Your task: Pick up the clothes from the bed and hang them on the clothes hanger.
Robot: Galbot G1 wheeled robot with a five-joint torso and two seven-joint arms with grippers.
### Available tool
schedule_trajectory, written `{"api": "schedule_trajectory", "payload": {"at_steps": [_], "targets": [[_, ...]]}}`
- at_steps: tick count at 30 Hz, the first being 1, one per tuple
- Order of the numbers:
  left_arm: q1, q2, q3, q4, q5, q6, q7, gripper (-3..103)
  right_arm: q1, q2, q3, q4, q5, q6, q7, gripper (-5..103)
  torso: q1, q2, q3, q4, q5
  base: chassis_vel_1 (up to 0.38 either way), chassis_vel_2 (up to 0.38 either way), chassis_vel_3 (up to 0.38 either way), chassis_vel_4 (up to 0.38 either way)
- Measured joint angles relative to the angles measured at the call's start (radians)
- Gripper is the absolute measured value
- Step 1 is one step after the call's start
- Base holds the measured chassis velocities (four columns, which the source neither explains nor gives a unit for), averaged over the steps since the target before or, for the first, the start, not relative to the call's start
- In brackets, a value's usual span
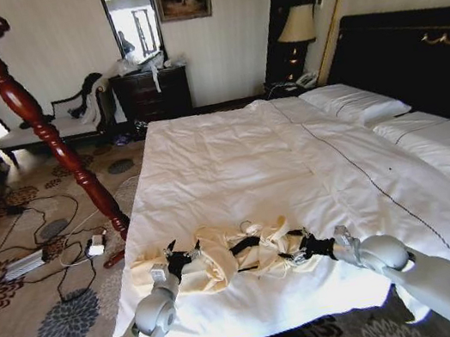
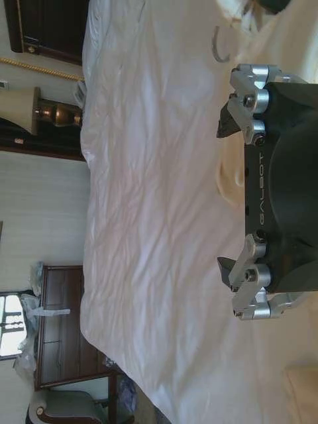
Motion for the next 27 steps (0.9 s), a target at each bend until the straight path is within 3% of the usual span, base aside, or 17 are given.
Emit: {"api": "schedule_trajectory", "payload": {"at_steps": [3, 12, 14, 16, 20, 21, 22, 25, 27], "targets": [[-0.008, -0.003, 0.005, -0.017, -0.003, 0.007, -0.01, 100, 0.051, 0.009, -0.04, -0.01, 0.0, -0.039, -0.002, 100, 0.0, 0.0, 0.0, -0.0003, 0.0, 0.0, 0.0, 0.0, 0.0], [-0.004, 0.004, 0.002, -0.04, -0.001, 0.037, -0.048, 100, 0.201, 0.099, -0.188, -0.103, -0.009, -0.053, 0.038, 101, 0.0, 0.0, 0.0, 0.0002, -0.0001, 0.0, 0.0, 0.0, 0.0], [0.005, 0.009, -0.009, -0.049, -0.004, 0.048, -0.075, 100, 0.235, 0.133, -0.225, -0.15, -0.028, -0.054, 0.037, 93, 0.0, 0.0, 0.0, 0.0001, -0.0001, 0.0, 0.0, 0.0, 0.0], [0.006, 0.01, -0.019, -0.051, -0.009, 0.052, -0.087, 100, 0.243, 0.142, -0.233, -0.163, -0.035, -0.054, 0.036, 93, 0.0, 0.0, 0.0, 0.0, -0.0002, 0.0, 0.0, 0.0, 0.0], [0.0, 0.013, -0.075, -0.031, -0.036, 0.073, -0.169, 100, 0.253, 0.155, -0.239, -0.179, -0.057, -0.041, 0.05, 71, 0.0, 0.0, 0.0, -0.0001, -0.0002, 0.0, 0.0, 0.0, 0.0], [0.0, 0.013, -0.075, -0.031, -0.036, 0.073, -0.169, 100, 0.253, 0.155, -0.239, -0.179, -0.057, -0.041, 0.05, 71, 0.0, 0.0, 0.0, -0.0001, -0.0002, 0.0, 0.0, 0.0, 0.0], [-0.001, 0.014, -0.085, -0.023, -0.042, 0.077, -0.187, 100, 0.251, 0.155, -0.237, -0.177, -0.061, -0.036, 0.065, 71, 0.0, 0.0, 0.0, 0.0, -0.0002, 0.0, 0.0, 0.0, 0.0], [-0.006, 0.018, -0.118, 0.01, -0.071, 0.084, -0.254, 100, 0.236, 0.148, -0.223, -0.162, -0.082, -0.015, 0.152, 54, 0.0, 0.0, 0.0, 0.0005, 0.0001, 0.0, 0.0, 0.0, 0.0], [-0.008, 0.015, -0.125, 0.017, -0.078, 0.086, -0.268, 100, 0.23, 0.144, -0.218, -0.159, -0.085, -0.005, 0.173, 49, 0.0, 0.0, 0.0, 0.0004, 0.0001, 0.0, 0.0, 0.0, 0.0]]}}
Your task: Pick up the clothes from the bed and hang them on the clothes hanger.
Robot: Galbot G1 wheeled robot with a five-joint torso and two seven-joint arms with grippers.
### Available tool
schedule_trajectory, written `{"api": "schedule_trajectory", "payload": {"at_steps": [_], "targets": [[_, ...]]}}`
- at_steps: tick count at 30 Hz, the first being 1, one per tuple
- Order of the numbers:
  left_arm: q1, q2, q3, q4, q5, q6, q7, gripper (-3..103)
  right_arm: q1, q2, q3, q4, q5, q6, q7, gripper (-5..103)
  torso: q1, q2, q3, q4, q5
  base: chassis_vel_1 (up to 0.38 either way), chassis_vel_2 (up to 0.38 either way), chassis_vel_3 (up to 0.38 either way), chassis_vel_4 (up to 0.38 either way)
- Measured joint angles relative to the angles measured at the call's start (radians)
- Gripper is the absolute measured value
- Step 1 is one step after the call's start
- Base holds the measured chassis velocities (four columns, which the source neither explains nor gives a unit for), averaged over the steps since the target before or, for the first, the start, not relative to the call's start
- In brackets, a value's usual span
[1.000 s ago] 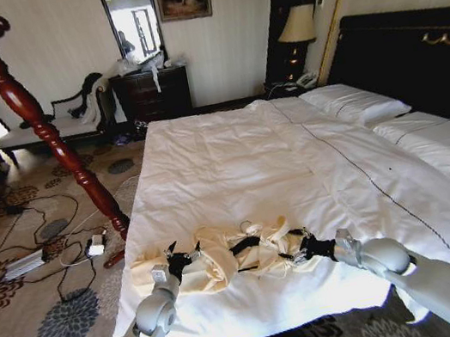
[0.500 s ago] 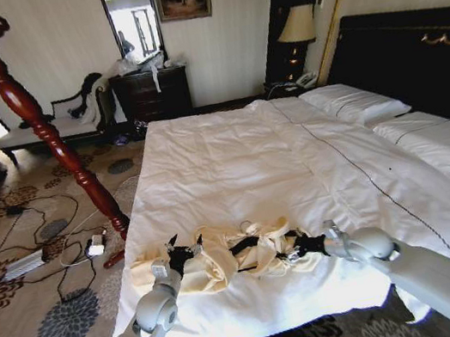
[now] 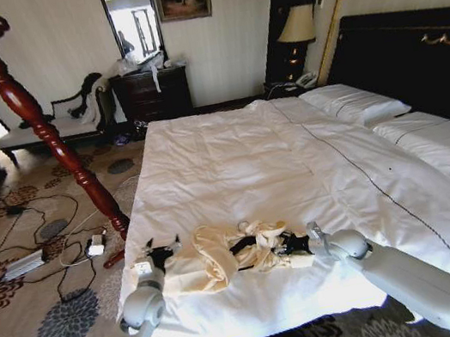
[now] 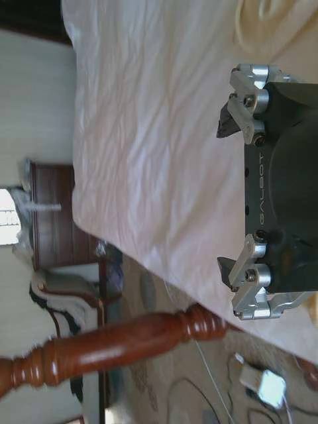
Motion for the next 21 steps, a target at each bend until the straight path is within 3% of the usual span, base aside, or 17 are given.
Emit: {"api": "schedule_trajectory", "payload": {"at_steps": [7, 11, 21], "targets": [[-0.002, -0.014, -0.002, 0.01, -0.015, 0.019, -0.045, 100, -0.025, -0.012, 0.01, 0.009, -0.008, 0.071, 0.108, 25, 0.0, 0.0, 0.0, -0.0005, -0.0001, 0.0, 0.0, 0.0, 0.0], [0.004, -0.016, 0.009, 0.001, -0.015, 0.017, -0.039, 100, -0.039, -0.014, 0.023, 0.016, -0.04, 0.115, 0.133, 25, 0.0, 0.0, 0.0, -0.0003, 0.0, 0.0, 0.0, 0.0, 0.0], [-0.008, 0.017, 0.034, -0.038, -0.04, -0.029, 0.089, 100, -0.094, -0.041, 0.114, 0.047, -0.253, 0.308, 0.138, 25, 0.0, 0.0, 0.0, -0.0006, -0.0002, 0.0, 0.0, 0.0, 0.0]]}}
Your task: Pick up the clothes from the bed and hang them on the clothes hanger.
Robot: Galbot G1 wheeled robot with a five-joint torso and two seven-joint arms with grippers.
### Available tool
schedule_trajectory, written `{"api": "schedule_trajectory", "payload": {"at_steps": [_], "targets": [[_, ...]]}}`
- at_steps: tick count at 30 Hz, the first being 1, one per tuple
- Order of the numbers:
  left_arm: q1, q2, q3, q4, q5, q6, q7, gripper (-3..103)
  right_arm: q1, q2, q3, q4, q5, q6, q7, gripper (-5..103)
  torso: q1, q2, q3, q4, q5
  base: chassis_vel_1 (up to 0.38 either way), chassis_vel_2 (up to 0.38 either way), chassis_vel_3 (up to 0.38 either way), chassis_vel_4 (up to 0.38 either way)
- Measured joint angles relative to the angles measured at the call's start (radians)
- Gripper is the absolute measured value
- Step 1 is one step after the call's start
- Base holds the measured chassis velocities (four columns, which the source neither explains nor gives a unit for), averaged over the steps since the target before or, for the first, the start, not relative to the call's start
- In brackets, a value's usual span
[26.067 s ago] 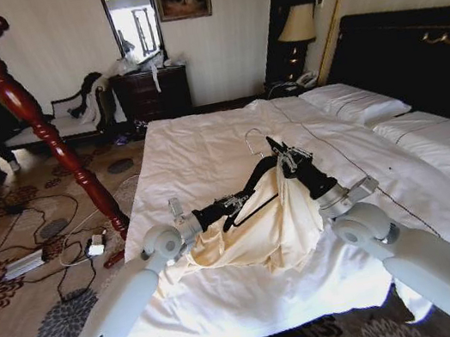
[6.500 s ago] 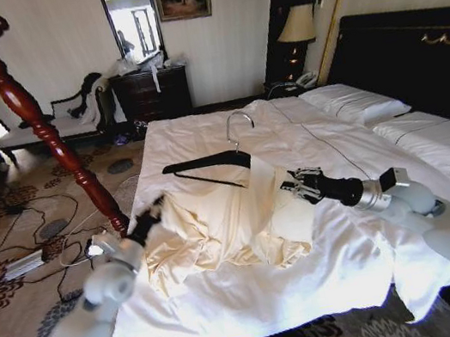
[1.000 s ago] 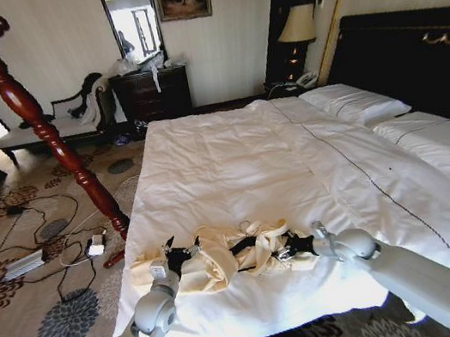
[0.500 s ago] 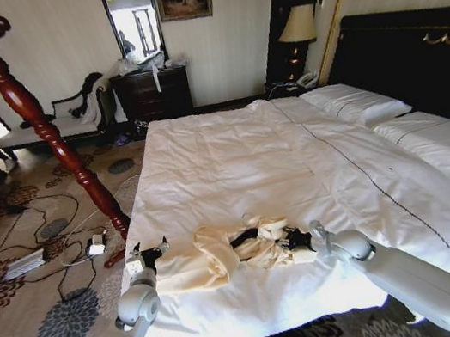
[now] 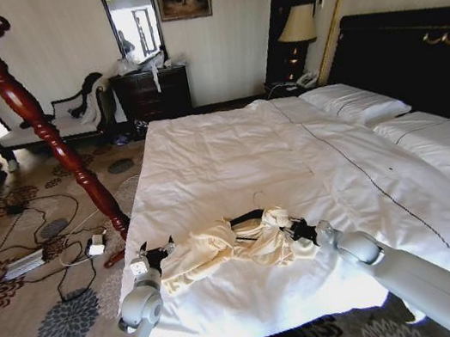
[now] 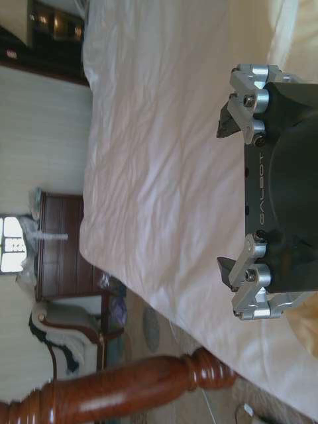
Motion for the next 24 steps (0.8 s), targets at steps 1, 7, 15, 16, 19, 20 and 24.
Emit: {"api": "schedule_trajectory", "payload": {"at_steps": [1, 7, 15, 16, 19, 20, 24], "targets": [[-0.002, 0.009, 0.006, -0.001, -0.002, 0.0, 0.009, 100, -0.004, 0.0, 0.01, 0.001, -0.024, 0.016, 0.0, 25, 0.0, 0.0, 0.0, 0.0, 0.0001, 0.0, 0.0, 0.0, 0.0], [0.016, 0.036, 0.047, 0.0, 0.01, 0.001, 0.041, 100, -0.018, 0.003, 0.03, 0.004, -0.07, 0.048, 0.004, 25, 0.0, 0.0, 0.0, 0.0003, 0.0, 0.0, 0.0, 0.0, 0.0], [0.01, -0.026, 0.113, 0.02, 0.004, -0.049, 0.11, 100, -0.019, 0.019, 0.013, -0.017, -0.101, 0.058, 0.002, 25, 0.0, 0.0, 0.0, 0.0001, 0.0002, 0.0, 0.0, 0.0, 0.0], [0.005, -0.041, 0.123, 0.024, -0.006, -0.05, 0.111, 100, -0.019, 0.019, 0.013, -0.017, -0.104, 0.06, 0.002, 25, 0.0, 0.0, 0.0, 0.0, 0.0002, 0.0, 0.0, 0.0, 0.0], [0.007, -0.062, 0.143, 0.008, -0.095, -0.05, 0.105, 100, -0.018, 0.009, 0.027, -0.002, -0.124, 0.075, -0.004, 25, 0.0, 0.0, 0.0, 0.0002, 0.0002, 0.0, 0.0, 0.0, 0.0], [0.011, -0.067, 0.146, -0.001, -0.133, -0.047, 0.098, 100, -0.017, 0.005, 0.034, 0.002, -0.131, 0.082, -0.008, 25, 0.0, 0.0, 0.0, 0.0002, 0.0001, 0.0, 0.0, 0.0, 0.0], [0.012, -0.091, 0.154, -0.016, -0.219, -0.039, 0.076, 100, -0.016, -0.003, 0.049, 0.012, -0.155, 0.105, -0.017, 25, 0.0, 0.0, 0.0, 0.0003, 0.0002, 0.0, 0.0, 0.0, 0.0]]}}
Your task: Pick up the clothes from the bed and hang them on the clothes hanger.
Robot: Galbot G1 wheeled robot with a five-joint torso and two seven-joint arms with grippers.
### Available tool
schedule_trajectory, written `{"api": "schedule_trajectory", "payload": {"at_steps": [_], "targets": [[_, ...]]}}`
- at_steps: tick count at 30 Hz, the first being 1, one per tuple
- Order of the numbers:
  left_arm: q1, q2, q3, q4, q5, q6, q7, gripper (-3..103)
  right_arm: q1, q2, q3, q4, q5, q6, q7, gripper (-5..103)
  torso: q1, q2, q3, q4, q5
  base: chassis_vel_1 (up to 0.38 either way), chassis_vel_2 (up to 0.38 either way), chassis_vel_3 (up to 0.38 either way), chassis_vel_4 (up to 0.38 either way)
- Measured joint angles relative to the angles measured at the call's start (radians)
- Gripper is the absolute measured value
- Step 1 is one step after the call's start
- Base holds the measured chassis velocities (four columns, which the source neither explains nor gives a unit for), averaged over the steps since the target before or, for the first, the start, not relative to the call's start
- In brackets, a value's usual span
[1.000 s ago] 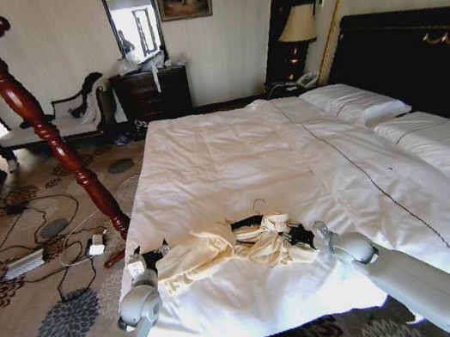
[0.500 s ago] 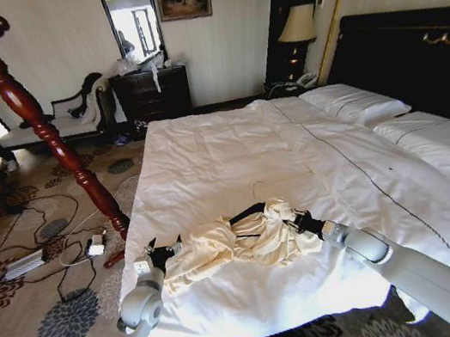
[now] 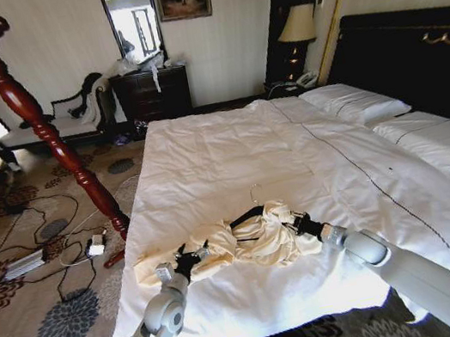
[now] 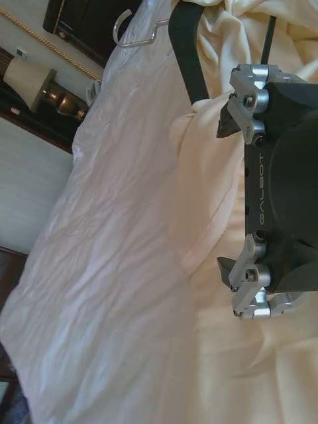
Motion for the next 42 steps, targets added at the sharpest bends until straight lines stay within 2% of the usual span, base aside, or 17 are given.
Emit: {"api": "schedule_trajectory", "payload": {"at_steps": [7, 9, 10, 12, 13, 15, 17, 21, 22, 24, 26, 27, 30, 33, 36, 39, 42], "targets": [[-0.049, -0.053, 0.016, 0.052, -0.012, -0.002, -0.013, 102, -0.004, -0.002, 0.003, 0.011, -0.016, 0.016, -0.005, 25, 0.0, 0.0, 0.0, -0.0002, -0.0001, 0.0, 0.0, 0.0, 0.0], [-0.062, -0.063, 0.021, 0.062, -0.008, -0.004, -0.012, 93, -0.011, -0.002, 0.007, 0.018, -0.022, 0.022, -0.006, 25, 0.0, 0.0, 0.0, -0.0002, -0.0001, 0.0, 0.0, 0.0, 0.0], [-0.065, -0.064, 0.022, 0.064, -0.005, -0.007, -0.01, 93, -0.015, -0.002, 0.009, 0.022, -0.024, 0.025, -0.006, 25, 0.0, 0.0, 0.0, -0.0002, -0.0001, 0.0, 0.0, 0.0, 0.0], [-0.071, -0.064, 0.02, 0.069, 0.0, -0.012, -0.002, 82, -0.024, -0.004, 0.012, 0.029, -0.027, 0.029, -0.007, 25, 0.0, 0.0, 0.0, -0.0002, -0.0001, 0.0, 0.0, 0.0, 0.0], [-0.071, -0.064, 0.02, 0.069, 0.0, -0.012, -0.002, 82, -0.024, -0.004, 0.012, 0.029, -0.027, 0.029, -0.007, 25, 0.0, 0.0, 0.0, -0.0002, -0.0001, 0.0, 0.0, 0.0, 0.0], [-0.077, -0.06, 0.012, 0.073, 0.001, -0.016, 0.006, 72, -0.028, -0.006, 0.014, 0.032, -0.028, 0.034, -0.008, 25, 0.0, 0.0, 0.0, -0.0002, -0.0001, 0.0, 0.0, 0.0, 0.0], [-0.079, -0.058, 0.01, 0.073, 0.001, -0.016, 0.009, 72, -0.028, -0.006, 0.014, 0.033, -0.028, 0.034, -0.009, 25, 0.0, 0.0, 0.0, -0.0002, -0.0001, 0.0, 0.0, 0.0, 0.0], [-0.09, -0.055, 0.003, 0.076, -0.006, -0.019, 0.018, 50, -0.025, -0.005, 0.015, 0.038, -0.025, 0.035, -0.01, 25, 0.0, 0.0, 0.0, -0.0002, -0.0002, 0.0, 0.0, 0.0, 0.0], [-0.09, -0.055, 0.003, 0.076, -0.006, -0.019, 0.018, 50, -0.025, -0.005, 0.015, 0.038, -0.025, 0.035, -0.01, 25, 0.0, 0.0, 0.0, -0.0002, -0.0002, 0.0, 0.0, 0.0, 0.0], [-0.082, -0.05, 0.003, 0.073, -0.01, -0.019, 0.009, 44, -0.024, -0.005, 0.016, 0.041, -0.022, 0.035, -0.01, 25, 0.0, 0.0, 0.0, -0.0002, -0.0001, 0.0, 0.0, 0.0, 0.0], [-0.053, -0.045, -0.002, 0.054, -0.005, -0.018, -0.008, 33, -0.024, -0.006, 0.021, 0.039, -0.02, 0.035, -0.01, 25, 0.0, 0.0, 0.0, -0.0001, -0.0003, 0.0, 0.0, 0.0, 0.0], [-0.053, -0.045, -0.002, 0.054, -0.005, -0.018, -0.008, 33, -0.024, -0.006, 0.021, 0.039, -0.02, 0.035, -0.01, 25, 0.0, 0.0, 0.0, -0.0001, -0.0003, 0.0, 0.0, 0.0, 0.0], [-0.016, -0.048, -0.023, 0.029, -0.004, -0.016, -0.034, 14, -0.028, -0.006, 0.027, 0.036, -0.02, 0.036, -0.009, 25, 0.0, 0.0, 0.0, -0.0001, -0.0002, 0.0, 0.0, 0.0, 0.0], [0.002, -0.052, -0.045, 0.022, -0.008, -0.016, -0.051, 16, -0.032, -0.006, 0.031, 0.038, -0.019, 0.036, -0.009, 25, 0.0, 0.0, 0.0, 0.0, -0.0002, 0.0, 0.0, 0.0, 0.0], [0.004, -0.05, -0.059, 0.017, -0.026, -0.016, -0.058, 32, -0.033, -0.006, 0.032, 0.046, -0.019, 0.036, -0.009, 25, 0.0, 0.0, 0.0, -0.0001, -0.0002, 0.0, 0.0, 0.0, 0.0], [-0.004, -0.047, -0.063, 0.017, -0.043, -0.016, -0.06, 38, -0.035, -0.006, 0.034, 0.048, -0.019, 0.036, -0.008, 25, 0.0, 0.0, 0.0, -0.0001, -0.0002, 0.0, 0.0, 0.0, 0.0], [-0.012, -0.047, -0.067, 0.025, -0.061, -0.016, -0.06, 54, -0.044, -0.009, 0.038, 0.052, -0.019, 0.036, -0.008, 25, 0.0, 0.0, 0.0, -0.0001, -0.0002, 0.0, 0.0, 0.0, 0.0]]}}
